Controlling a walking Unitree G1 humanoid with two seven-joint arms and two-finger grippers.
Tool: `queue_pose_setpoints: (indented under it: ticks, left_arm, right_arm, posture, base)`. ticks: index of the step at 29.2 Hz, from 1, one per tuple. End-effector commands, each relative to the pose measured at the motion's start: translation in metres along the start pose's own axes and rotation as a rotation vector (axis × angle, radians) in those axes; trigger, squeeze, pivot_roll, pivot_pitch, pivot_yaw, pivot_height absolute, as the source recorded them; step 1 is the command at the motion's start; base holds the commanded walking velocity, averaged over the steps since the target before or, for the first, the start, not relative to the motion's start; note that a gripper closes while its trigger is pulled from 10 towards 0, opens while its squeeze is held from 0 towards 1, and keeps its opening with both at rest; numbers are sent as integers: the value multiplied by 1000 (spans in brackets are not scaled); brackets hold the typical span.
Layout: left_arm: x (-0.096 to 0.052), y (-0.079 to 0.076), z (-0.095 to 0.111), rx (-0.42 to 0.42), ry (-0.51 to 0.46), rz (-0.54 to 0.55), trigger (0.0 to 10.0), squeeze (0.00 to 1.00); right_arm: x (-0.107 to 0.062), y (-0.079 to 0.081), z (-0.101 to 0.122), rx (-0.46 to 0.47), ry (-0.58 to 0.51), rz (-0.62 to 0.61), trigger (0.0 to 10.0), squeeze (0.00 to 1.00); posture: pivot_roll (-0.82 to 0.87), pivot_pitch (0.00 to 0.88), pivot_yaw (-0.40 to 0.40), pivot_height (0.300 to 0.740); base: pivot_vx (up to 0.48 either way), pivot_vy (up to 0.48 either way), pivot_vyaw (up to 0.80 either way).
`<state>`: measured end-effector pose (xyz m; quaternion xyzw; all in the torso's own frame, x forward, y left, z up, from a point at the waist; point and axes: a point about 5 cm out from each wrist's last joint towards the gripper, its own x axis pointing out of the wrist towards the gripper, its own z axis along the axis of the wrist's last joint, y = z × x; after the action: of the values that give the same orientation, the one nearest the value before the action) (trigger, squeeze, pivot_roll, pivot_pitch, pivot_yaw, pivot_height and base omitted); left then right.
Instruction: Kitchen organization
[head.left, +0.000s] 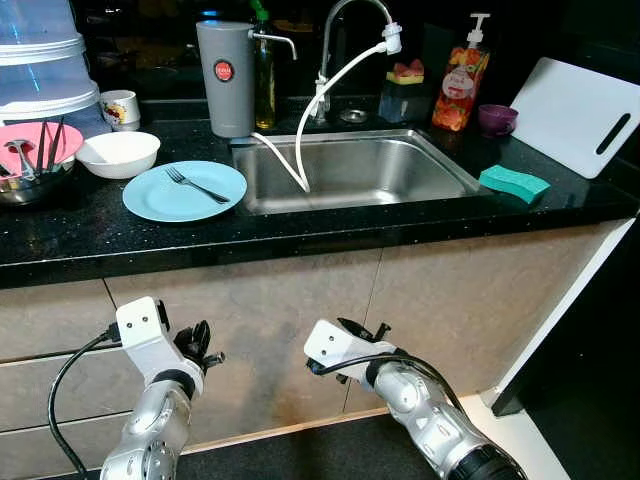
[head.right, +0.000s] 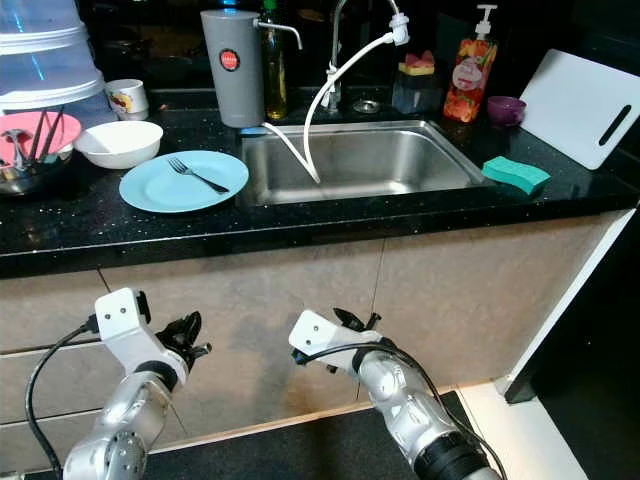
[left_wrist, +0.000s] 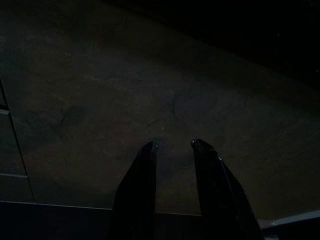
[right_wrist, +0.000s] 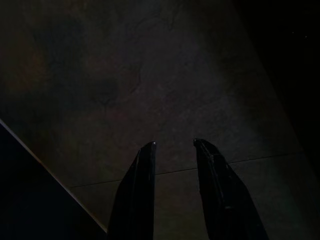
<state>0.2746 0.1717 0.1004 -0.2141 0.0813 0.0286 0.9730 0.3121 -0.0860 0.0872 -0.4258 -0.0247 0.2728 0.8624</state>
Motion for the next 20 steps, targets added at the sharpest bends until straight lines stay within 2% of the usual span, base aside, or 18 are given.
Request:
queue_pose_setpoints:
  ticks: [1,20]
  left_arm:
    - [0,-2,-2,-17,9,-2,10000,0]
    - [0,-1,-4,-15,13,-4,10000,0]
  right_arm:
    - [0,-2,-2,9,6,-3,10000,0]
    - [-1,-1,-3,9,8,-3,10000,0]
  posture:
    - [-141,15,-17,740]
    - [-142,0,-24,740]
  base:
    - [0,0,0]
    - [0,0,0]
